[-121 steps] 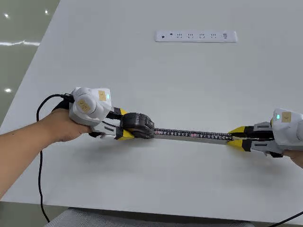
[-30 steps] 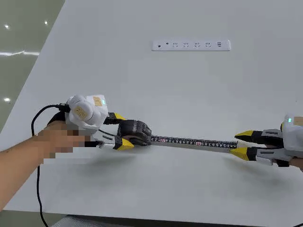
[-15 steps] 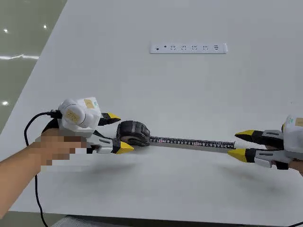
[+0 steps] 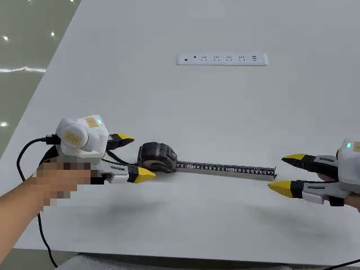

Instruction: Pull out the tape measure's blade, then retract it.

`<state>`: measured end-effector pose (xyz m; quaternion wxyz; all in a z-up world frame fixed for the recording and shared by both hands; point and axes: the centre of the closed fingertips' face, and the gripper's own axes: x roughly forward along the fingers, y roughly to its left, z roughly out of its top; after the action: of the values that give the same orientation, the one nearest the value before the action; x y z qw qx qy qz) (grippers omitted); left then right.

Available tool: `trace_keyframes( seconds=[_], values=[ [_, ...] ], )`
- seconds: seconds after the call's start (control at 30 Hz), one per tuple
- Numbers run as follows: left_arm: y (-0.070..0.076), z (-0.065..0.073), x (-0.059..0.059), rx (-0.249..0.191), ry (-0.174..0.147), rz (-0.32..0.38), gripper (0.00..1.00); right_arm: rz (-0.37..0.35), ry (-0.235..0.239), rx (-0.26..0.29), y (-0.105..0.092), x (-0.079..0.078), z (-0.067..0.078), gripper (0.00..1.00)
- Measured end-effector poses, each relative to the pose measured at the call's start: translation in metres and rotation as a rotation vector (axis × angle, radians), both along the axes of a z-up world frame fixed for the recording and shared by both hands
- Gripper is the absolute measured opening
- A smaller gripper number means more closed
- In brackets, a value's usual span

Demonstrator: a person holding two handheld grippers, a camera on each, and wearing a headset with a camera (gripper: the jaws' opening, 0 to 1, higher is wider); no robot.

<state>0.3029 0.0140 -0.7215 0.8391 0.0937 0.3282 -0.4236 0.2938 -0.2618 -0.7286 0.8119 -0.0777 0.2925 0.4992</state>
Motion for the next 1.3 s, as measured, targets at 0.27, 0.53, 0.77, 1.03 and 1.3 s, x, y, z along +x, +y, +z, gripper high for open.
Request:
trace_keyframes(
  seconds=[0.27, 0.53, 0.77, 1.03, 1.3],
  values=[
    [0.006, 0.009, -0.009, -0.028, -0.010, 0.069, 0.71, -0.045, -0.003, 0.001, -0.006, -0.004, 0.006, 0.51],
    [0.014, 0.010, -0.014, -0.041, -0.011, 0.123, 0.75, -0.082, -0.008, 0.007, -0.009, -0.005, 0.012, 0.58],
    [0.028, 0.012, -0.020, -0.051, -0.023, 0.194, 0.78, -0.136, -0.024, 0.010, -0.013, -0.004, 0.017, 0.63],
    [0.036, 0.012, -0.028, -0.056, -0.029, 0.237, 0.81, -0.159, -0.031, 0.007, -0.012, -0.007, 0.020, 0.68],
    [0.046, 0.009, -0.038, -0.062, -0.025, 0.280, 0.82, -0.171, -0.044, 0.004, -0.010, -0.014, 0.023, 0.72]
  ],
)
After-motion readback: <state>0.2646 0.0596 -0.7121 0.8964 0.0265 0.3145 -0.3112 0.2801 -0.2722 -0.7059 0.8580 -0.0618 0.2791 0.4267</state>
